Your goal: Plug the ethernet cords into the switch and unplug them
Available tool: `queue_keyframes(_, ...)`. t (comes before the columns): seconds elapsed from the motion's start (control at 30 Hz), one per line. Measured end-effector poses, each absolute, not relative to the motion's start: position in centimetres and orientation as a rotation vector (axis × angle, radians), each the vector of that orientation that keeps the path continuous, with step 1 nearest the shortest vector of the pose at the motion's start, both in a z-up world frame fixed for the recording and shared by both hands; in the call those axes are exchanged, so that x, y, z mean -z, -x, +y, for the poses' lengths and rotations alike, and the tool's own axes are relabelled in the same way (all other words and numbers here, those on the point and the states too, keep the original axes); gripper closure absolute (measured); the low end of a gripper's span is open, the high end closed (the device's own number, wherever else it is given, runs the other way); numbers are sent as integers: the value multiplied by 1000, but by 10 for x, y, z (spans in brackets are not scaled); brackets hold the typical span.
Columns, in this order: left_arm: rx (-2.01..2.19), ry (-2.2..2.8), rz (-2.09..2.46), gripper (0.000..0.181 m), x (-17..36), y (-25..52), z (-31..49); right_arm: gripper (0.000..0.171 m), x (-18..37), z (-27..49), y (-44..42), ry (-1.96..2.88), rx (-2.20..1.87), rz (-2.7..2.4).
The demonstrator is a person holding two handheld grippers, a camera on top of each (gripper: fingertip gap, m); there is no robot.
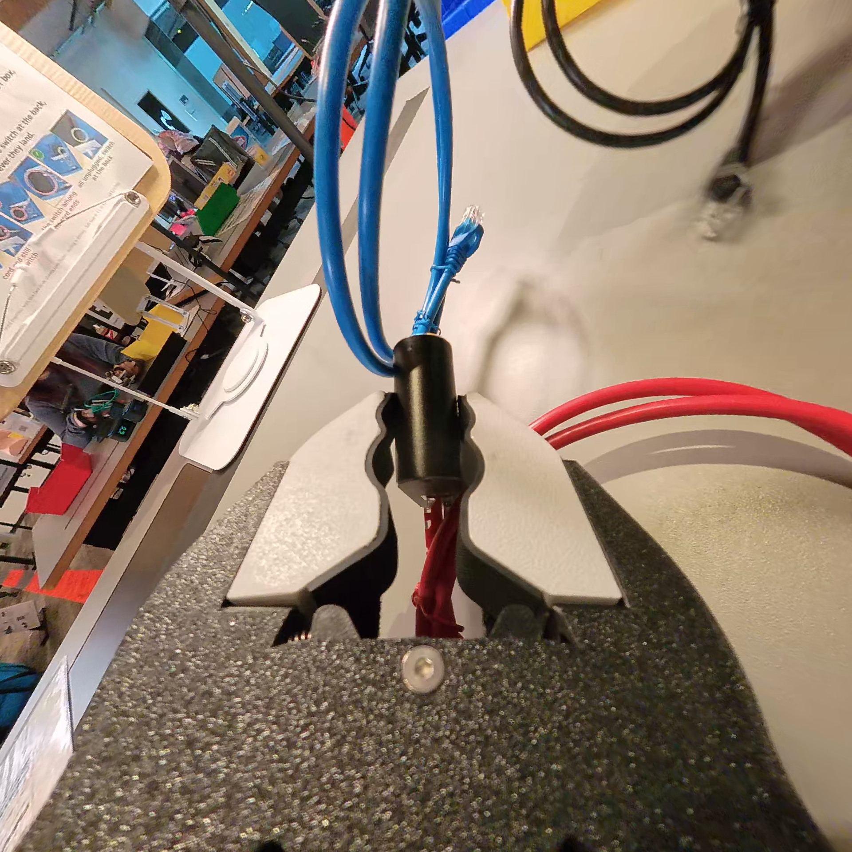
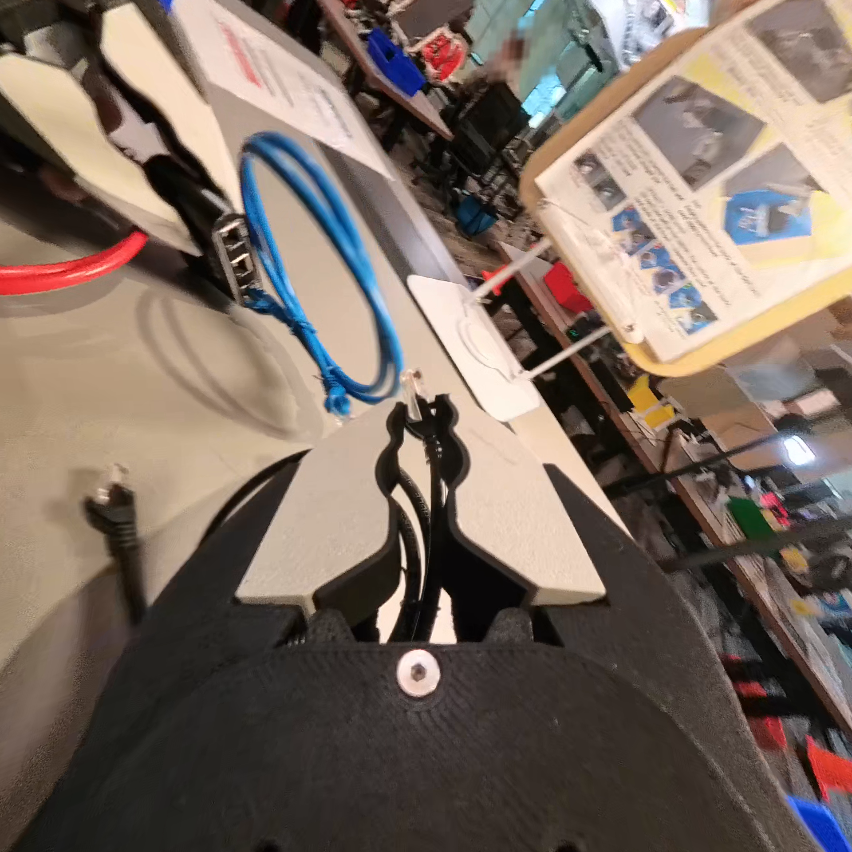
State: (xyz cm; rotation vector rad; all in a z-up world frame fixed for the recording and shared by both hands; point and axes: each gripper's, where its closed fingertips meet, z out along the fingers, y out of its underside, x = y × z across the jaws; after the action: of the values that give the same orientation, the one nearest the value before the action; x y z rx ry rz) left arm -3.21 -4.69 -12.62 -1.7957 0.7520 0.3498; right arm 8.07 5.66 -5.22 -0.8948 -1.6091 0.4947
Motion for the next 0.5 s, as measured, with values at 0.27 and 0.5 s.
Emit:
queue_keyframes(0.27, -363, 1798, 738, 155, 126, 33, -46, 157, -67, 144, -227, 1115, -313, -1131)
queue_keyframes(0.5, -381, 1798, 731, 155, 126, 34, -45, 157, -100, 229, -380, 1346, -165, -788)
